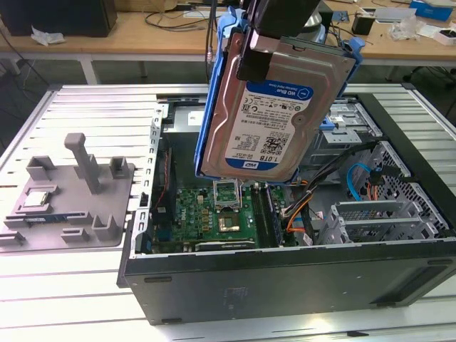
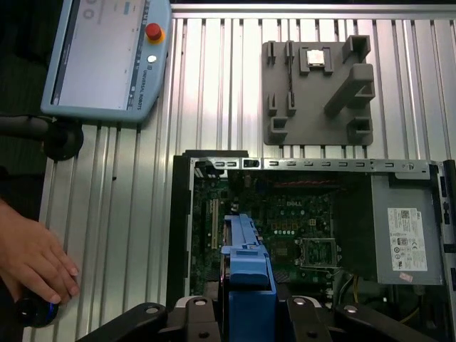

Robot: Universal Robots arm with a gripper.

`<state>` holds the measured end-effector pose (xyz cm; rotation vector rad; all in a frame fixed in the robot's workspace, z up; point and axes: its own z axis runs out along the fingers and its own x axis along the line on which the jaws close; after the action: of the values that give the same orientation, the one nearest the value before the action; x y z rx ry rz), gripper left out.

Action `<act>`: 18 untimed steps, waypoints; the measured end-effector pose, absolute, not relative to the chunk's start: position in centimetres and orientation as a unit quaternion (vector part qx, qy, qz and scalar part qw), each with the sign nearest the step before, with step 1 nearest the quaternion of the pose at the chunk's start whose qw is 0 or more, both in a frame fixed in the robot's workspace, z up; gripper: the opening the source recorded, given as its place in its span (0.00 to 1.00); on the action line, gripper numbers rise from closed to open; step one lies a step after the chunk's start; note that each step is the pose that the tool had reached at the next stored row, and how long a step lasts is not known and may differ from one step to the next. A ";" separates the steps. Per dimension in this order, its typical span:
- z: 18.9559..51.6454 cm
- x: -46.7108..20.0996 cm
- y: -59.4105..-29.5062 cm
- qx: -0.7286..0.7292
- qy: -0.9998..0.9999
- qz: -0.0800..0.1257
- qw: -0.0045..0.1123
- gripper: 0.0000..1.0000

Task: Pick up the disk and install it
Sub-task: 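Pick up the disk, then insert the disk into the insertion slot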

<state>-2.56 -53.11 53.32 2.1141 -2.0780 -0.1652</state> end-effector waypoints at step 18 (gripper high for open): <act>53.3 -2.5 -53.1 0.709 -0.697 -0.055 0.086 0.37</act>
<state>-2.51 -53.11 53.32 2.1142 -2.0780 -0.1651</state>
